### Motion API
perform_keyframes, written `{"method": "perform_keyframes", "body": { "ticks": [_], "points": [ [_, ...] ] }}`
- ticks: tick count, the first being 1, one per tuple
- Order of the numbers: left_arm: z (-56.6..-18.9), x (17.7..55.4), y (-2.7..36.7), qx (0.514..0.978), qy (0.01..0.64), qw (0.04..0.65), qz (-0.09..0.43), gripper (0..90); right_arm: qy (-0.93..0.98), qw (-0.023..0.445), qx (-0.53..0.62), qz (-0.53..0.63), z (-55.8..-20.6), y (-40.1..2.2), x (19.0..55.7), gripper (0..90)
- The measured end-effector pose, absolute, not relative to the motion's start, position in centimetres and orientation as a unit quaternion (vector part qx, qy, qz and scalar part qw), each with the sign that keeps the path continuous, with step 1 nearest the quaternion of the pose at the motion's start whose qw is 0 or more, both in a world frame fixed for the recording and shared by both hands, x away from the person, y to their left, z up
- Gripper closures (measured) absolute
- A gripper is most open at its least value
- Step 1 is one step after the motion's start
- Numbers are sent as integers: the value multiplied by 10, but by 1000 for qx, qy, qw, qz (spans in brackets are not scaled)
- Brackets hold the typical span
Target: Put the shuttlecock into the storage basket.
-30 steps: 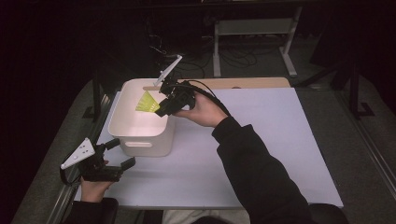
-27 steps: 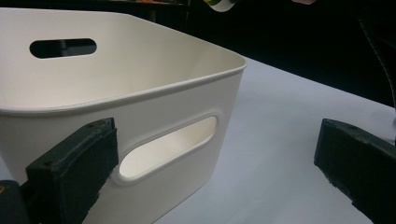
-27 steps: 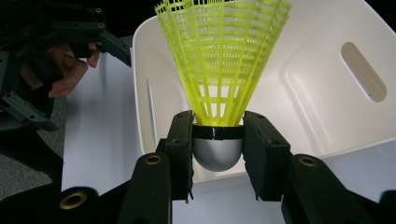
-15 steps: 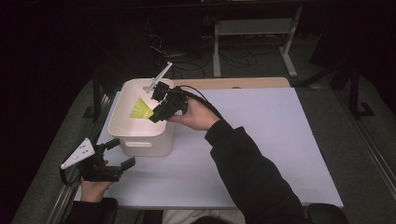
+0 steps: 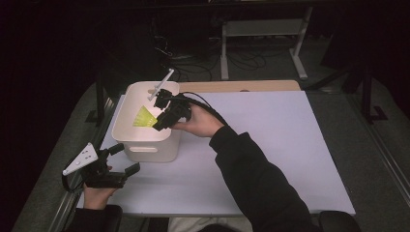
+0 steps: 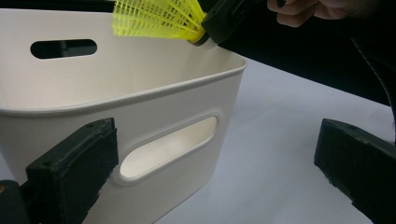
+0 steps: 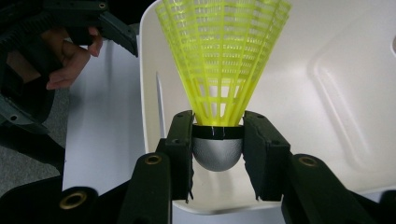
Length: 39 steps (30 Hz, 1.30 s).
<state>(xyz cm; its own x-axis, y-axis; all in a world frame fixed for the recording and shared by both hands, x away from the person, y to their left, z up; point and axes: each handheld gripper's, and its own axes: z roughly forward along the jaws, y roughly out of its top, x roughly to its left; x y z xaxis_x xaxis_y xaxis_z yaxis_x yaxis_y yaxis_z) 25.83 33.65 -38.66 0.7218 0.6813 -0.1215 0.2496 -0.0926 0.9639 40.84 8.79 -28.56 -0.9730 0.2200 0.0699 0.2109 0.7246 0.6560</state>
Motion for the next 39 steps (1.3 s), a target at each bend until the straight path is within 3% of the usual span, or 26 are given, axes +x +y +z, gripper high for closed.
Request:
{"method": "perform_keyframes", "body": {
  "ticks": [20,22,27,33,34,35,39],
  "points": [
    [-386,258,336,715,323,592,182,0,937,-10,117,329,-307,100,412,617],
    [-386,258,336,715,323,592,181,0,936,-11,119,330,-308,100,412,526],
    [-387,258,336,716,323,592,180,0,934,-10,122,336,-306,98,413,437],
    [-386,258,337,716,323,592,180,0,935,34,140,324,-307,98,413,209],
    [-386,258,337,716,323,592,180,0,935,34,140,324,-307,98,413,209],
    [-386,258,336,715,323,594,178,0,930,40,152,332,-305,94,414,137],
    [-386,258,336,715,323,594,177,0,927,38,150,342,-303,91,415,111]
  ]
}}
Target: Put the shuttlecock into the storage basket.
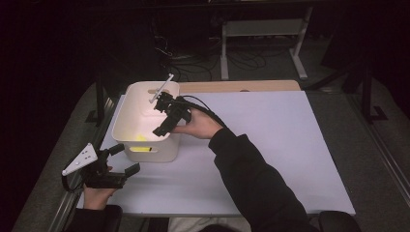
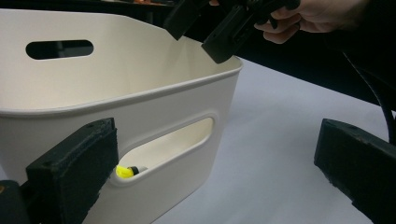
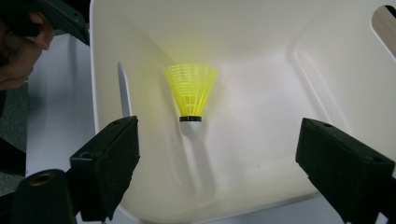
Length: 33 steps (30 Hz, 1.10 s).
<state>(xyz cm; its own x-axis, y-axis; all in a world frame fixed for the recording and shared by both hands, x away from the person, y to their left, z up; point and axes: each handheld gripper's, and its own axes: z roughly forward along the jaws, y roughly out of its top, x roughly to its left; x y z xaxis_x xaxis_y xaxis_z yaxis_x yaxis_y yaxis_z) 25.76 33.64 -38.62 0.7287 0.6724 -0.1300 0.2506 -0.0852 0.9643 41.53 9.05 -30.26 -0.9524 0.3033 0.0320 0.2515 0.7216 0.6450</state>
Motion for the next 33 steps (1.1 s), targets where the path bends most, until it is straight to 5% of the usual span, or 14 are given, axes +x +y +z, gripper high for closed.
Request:
{"method": "perform_keyframes", "body": {
  "ticks": [7,33],
  "points": [
    [-386,257,336,715,322,596,176,0,922,35,153,354,-294,81,415,3],
    [-386,258,336,713,324,597,175,0,908,44,166,382,-282,44,406,0]
  ]
}}
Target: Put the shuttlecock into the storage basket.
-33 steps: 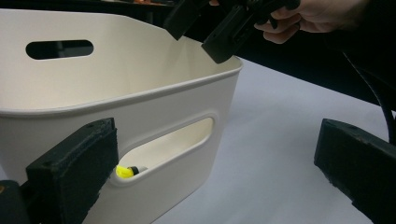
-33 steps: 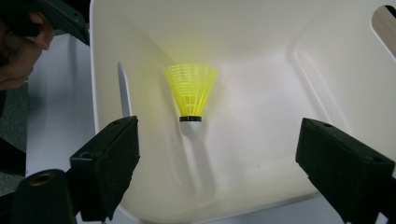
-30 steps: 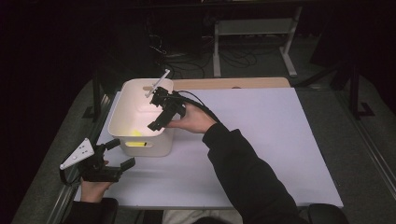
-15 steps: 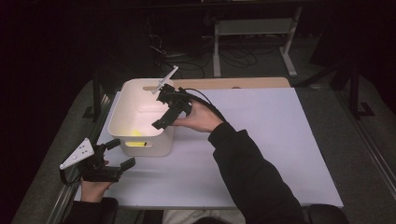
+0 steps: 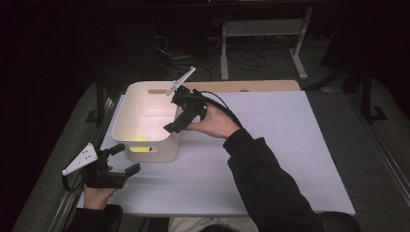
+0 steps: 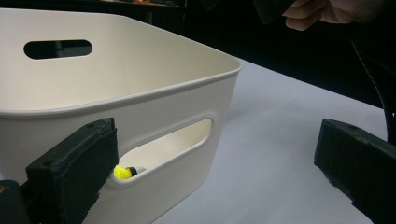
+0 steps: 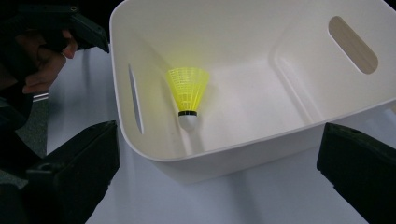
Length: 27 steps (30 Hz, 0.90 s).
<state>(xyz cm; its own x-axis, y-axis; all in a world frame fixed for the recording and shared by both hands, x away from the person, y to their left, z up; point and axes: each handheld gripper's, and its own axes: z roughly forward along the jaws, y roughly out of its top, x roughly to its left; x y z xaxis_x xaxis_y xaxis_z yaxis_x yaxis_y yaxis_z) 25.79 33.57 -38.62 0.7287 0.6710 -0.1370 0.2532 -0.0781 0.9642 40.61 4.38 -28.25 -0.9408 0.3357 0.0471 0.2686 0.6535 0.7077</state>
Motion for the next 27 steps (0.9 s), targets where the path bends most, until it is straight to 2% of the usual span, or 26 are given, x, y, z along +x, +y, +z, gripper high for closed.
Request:
{"method": "perform_keyframes", "body": {
  "ticks": [27],
  "points": [
    [-386,258,336,713,327,594,177,0,892,49,184,410,-279,-1,402,0]
  ]
}}
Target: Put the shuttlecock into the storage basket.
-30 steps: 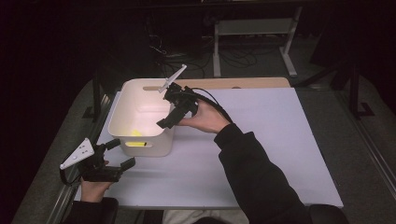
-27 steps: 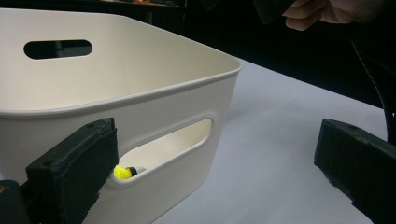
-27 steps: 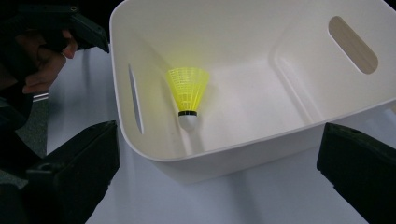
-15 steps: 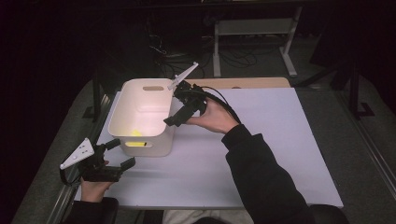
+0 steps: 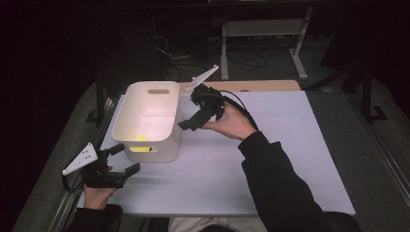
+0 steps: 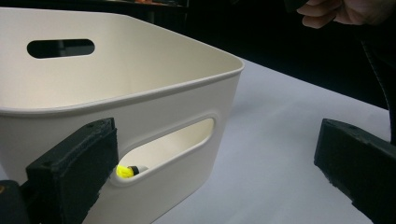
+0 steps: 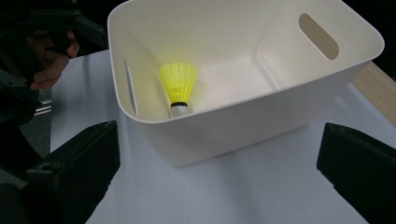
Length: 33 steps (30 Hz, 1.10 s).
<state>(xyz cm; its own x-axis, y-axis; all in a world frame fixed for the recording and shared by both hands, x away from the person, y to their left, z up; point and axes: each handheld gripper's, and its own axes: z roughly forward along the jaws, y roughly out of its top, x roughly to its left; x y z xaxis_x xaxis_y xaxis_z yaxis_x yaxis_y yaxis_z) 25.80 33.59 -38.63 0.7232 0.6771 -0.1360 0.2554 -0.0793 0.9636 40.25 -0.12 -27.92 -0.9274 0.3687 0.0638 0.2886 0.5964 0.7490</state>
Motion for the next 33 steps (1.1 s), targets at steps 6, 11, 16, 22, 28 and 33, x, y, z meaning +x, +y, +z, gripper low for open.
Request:
{"method": "perform_keyframes", "body": {
  "ticks": [6,11,16,22,28,33],
  "points": [
    [-386,258,336,713,328,594,177,0,888,43,187,417,-282,-10,402,0],
    [-386,258,336,713,328,594,178,0,887,43,192,418,-284,-20,401,0],
    [-386,258,336,713,329,594,178,0,882,45,199,426,-286,-33,401,0],
    [-386,258,336,713,329,593,178,0,879,49,205,428,-288,-45,399,0],
    [-386,258,336,713,330,593,178,0,878,49,212,426,-292,-55,397,0],
    [-386,259,336,714,329,592,179,0,875,52,219,429,-295,-64,396,0]
  ]
}}
